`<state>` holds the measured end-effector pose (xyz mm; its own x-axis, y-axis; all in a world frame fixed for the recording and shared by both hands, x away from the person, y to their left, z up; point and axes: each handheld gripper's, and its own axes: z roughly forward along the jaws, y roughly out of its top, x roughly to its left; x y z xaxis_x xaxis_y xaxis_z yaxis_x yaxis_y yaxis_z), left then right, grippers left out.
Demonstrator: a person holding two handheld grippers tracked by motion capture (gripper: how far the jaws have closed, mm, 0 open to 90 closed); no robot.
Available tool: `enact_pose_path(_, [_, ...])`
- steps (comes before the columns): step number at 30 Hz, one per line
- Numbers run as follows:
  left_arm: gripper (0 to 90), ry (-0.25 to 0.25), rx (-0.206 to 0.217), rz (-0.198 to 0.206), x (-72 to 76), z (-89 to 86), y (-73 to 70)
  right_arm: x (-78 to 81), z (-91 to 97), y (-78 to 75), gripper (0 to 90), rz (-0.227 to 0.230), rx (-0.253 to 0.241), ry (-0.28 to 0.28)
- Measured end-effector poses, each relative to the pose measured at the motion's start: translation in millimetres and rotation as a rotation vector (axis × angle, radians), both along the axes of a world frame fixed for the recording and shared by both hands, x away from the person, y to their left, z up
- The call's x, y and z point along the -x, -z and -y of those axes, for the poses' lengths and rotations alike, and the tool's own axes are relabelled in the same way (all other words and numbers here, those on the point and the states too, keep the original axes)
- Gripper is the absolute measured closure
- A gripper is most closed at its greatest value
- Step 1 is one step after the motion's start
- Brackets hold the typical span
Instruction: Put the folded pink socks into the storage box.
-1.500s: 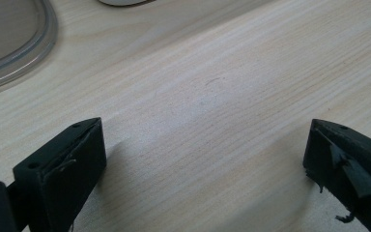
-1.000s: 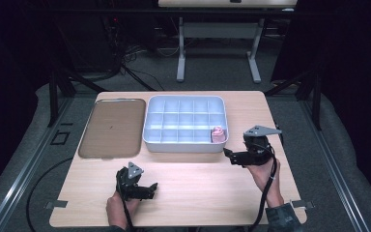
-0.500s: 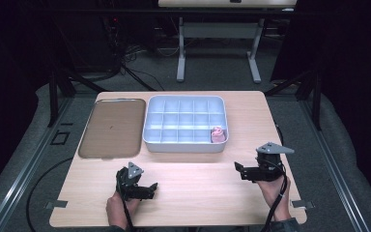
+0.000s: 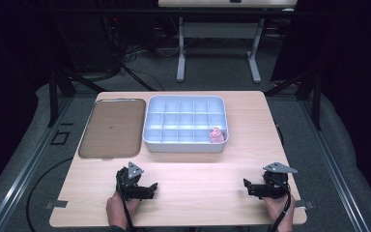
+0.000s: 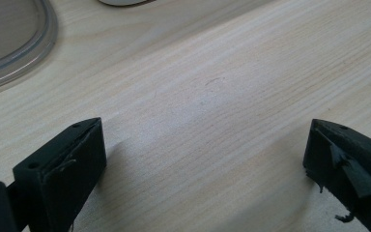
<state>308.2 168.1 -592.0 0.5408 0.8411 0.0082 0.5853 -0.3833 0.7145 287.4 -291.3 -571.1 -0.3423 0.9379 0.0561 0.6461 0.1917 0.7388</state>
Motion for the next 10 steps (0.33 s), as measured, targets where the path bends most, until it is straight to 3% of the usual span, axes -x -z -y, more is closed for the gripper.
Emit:
enact_pose_path(8, [1.1, -0.004, 0.003, 0.0, 0.0, 0.3, 0.2, -2.8, -1.8, 16.2, 0.0, -0.043, 0.078, 0.007])
enact_pose_path(10, [1.0, -0.005, 0.003, 0.0, 0.0, 0.3, 0.2, -2.5, -1.7, 17.5, 0.0, -0.041, 0.075, 0.006])
